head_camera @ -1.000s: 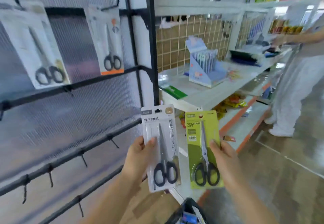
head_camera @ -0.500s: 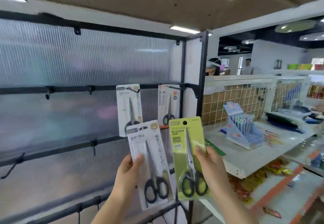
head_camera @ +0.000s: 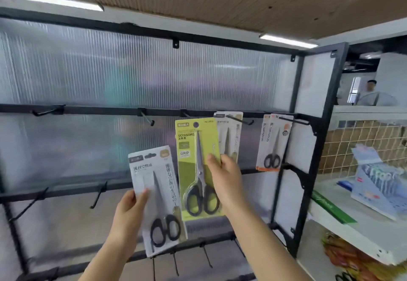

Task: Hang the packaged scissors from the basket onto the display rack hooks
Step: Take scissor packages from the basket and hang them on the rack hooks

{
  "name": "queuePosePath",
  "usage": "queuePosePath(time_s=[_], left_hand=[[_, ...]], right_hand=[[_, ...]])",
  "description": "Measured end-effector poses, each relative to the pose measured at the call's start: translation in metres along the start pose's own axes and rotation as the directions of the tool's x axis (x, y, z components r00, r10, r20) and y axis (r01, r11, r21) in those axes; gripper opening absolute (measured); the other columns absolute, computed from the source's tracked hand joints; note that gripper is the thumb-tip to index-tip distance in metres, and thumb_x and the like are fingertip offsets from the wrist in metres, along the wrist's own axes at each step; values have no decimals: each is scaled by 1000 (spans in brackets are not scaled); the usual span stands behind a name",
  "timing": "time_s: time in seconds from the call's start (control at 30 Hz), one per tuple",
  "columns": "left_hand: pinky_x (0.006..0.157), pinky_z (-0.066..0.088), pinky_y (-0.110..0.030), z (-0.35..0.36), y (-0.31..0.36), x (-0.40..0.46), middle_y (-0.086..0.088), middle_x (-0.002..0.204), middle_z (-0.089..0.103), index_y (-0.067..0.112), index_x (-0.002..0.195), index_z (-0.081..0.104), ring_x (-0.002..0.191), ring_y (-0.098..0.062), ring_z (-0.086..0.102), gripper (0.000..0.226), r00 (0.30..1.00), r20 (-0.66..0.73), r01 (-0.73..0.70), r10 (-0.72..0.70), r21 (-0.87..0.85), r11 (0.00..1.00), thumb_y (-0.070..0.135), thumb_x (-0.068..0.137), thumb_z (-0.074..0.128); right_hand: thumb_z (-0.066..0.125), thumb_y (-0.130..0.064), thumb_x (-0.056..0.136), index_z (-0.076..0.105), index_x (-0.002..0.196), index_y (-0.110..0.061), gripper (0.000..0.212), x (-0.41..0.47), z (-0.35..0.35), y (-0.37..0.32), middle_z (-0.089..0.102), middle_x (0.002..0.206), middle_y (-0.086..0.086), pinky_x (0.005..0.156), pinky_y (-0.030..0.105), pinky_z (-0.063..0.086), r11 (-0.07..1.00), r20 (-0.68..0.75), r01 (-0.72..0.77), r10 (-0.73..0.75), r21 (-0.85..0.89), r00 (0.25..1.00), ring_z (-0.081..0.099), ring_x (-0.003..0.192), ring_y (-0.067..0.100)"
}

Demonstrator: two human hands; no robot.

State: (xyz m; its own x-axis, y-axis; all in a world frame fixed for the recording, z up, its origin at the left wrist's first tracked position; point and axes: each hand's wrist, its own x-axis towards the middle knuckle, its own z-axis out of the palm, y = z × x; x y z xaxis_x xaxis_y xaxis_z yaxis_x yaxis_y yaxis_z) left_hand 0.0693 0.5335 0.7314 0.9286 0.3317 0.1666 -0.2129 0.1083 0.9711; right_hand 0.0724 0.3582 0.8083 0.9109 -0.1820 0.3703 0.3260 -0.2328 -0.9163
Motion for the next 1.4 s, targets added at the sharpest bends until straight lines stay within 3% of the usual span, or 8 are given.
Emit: queuePosePath(time_s=[0.1, 0.3, 0.4, 0.9, 1.07, 1.17, 1.3, 1.4], left_hand=[[57, 34, -27, -6, 4, 3, -4, 81, 58, 10, 95, 58, 69, -15, 47, 17, 1000, -28, -9, 9, 14, 1000, 23, 97, 49], [57, 34, -26, -2, 6, 5, 1, 74, 55, 11, 90, 58, 65, -13, 46, 17, 999, -37, -18, 18, 6, 1000, 24, 97, 48], [57, 35, -28, 6, 7, 5, -1, 76, 57, 10, 93, 59, 66, -14, 47, 19, 999, -35, -9, 9, -1, 1000, 25, 97, 48], [81, 51, -52, 0, 1, 24, -20, 102, 66, 9, 101, 61, 92, -37, 63, 24, 993, -114, 34, -31, 17, 999, 30, 95, 51], [88, 47, -63, 1, -6, 32, -27, 105, 62, 4, 101, 60, 101, -48, 58, 24, 990, -134, 59, -54, 30, 998, 26, 95, 51], [87, 46, -60, 2, -8, 38, -27, 103, 61, 5, 99, 60, 96, -44, 60, 23, 988, -143, 66, -58, 50, 997, 25, 96, 50], [76, 45, -46, 4, -12, 43, -19, 90, 58, 5, 94, 59, 83, -31, 54, 24, 991, -126, 57, -44, 98, 994, 28, 95, 51], [77, 44, -44, 8, -17, 44, -18, 90, 57, 4, 96, 59, 84, -29, 53, 26, 993, -115, 51, -38, 113, 992, 28, 95, 50]], right_hand=[[48, -36, 96, 44, 74, -8, 36, 6, 4, -1, 37, 61, -1, 58, 29, 30, 998, -5, 55, -55, -6, 998, 37, 60, 15], [50, -31, 96, 34, 62, -15, 41, 23, -4, 2, 28, 52, -8, 46, 17, 23, 996, -26, 80, -81, -25, 996, 27, 46, 5], [50, -33, 96, 48, 72, -4, 37, 28, -5, 6, 38, 58, -3, 58, 26, 31, 999, 25, 47, -47, -15, 999, 37, 56, 10], [45, -36, 97, 47, 80, -9, 32, 112, 39, 35, 45, 71, 6, 61, 30, 36, 995, 147, -92, 96, -34, 985, 46, 68, 19], [42, -35, 99, 53, 114, 4, 44, 139, 57, 48, 59, 117, 20, 90, 40, 44, 993, 165, -76, 89, -86, 982, 57, 104, 31], [40, -37, 99, 55, 112, -1, 41, 154, 64, 56, 60, 111, 15, 88, 38, 44, 993, 193, -64, 83, -103, 978, 56, 104, 28], [38, -38, 100, 46, 79, -10, 36, 164, 68, 61, 44, 70, 1, 57, 28, 32, 975, 214, -10, 58, -222, 975, 49, 74, 21], [39, -37, 100, 54, 116, -3, 40, 156, 61, 66, 62, 105, 6, 75, 24, 39, 962, 242, 44, 23, -268, 970, 57, 104, 24]])
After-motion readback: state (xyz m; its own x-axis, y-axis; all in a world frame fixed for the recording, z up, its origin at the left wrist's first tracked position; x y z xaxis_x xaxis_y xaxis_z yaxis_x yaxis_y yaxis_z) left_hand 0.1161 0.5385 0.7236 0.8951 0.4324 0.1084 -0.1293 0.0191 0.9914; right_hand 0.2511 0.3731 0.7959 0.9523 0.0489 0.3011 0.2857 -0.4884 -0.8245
